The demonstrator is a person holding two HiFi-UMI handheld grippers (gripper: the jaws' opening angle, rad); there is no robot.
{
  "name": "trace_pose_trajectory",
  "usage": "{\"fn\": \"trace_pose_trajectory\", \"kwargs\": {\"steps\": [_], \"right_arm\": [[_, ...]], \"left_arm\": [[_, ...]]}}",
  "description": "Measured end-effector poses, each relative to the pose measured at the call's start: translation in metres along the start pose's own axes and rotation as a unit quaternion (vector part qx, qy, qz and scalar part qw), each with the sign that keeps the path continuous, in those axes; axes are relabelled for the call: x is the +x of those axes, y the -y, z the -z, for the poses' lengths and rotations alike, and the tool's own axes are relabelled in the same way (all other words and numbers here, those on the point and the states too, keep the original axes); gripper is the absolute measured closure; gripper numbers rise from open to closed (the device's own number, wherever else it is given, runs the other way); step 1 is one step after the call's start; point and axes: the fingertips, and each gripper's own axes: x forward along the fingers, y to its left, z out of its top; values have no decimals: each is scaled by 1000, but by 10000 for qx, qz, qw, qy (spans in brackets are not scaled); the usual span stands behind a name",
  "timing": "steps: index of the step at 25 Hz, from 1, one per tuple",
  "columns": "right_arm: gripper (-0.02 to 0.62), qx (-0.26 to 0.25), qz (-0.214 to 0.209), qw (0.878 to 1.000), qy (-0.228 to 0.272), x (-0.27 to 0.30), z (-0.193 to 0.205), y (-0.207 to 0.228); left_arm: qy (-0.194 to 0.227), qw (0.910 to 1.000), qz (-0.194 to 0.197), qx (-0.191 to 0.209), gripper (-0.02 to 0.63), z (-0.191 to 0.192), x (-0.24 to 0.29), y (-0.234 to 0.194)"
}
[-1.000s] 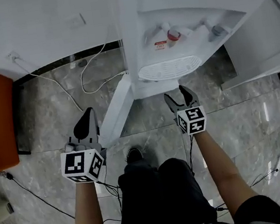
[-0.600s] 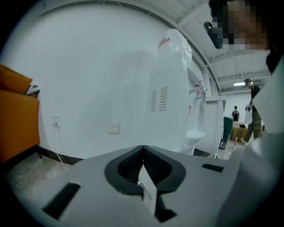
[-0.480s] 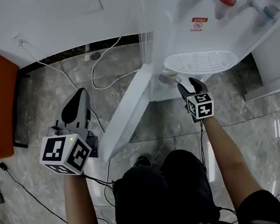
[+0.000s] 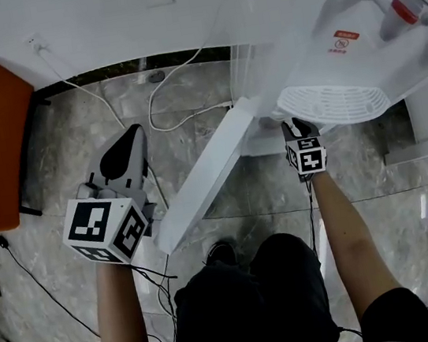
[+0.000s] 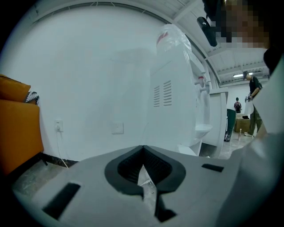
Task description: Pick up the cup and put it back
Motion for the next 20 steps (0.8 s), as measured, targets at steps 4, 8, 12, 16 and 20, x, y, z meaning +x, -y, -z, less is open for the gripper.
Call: {"fn": "trace_pose_trajectory", "kwargs": {"steps": [4,8,12,16,20], "right_arm": [[489,174,-40,9998,103,7,-3,2],[537,44,-403,9992,-13,9,-5,-4],[540,83,-378,9991,153,-7,-10,-7],[540,169,-378,9984,379,-29,-14,-11],[541,218,-395,9967,682,-59,-26,-13]], "left_arm": [[-50,10000,-54,-10,595,4,-3,-1],[-127,9999,-113,14,595,5,-7,3],[-188,9997,-110,94,595,0,-15,11],[35,9997,-134,224,595,-19,-24,21],[188,9994,17,291,595,-36,-30,45]]}}
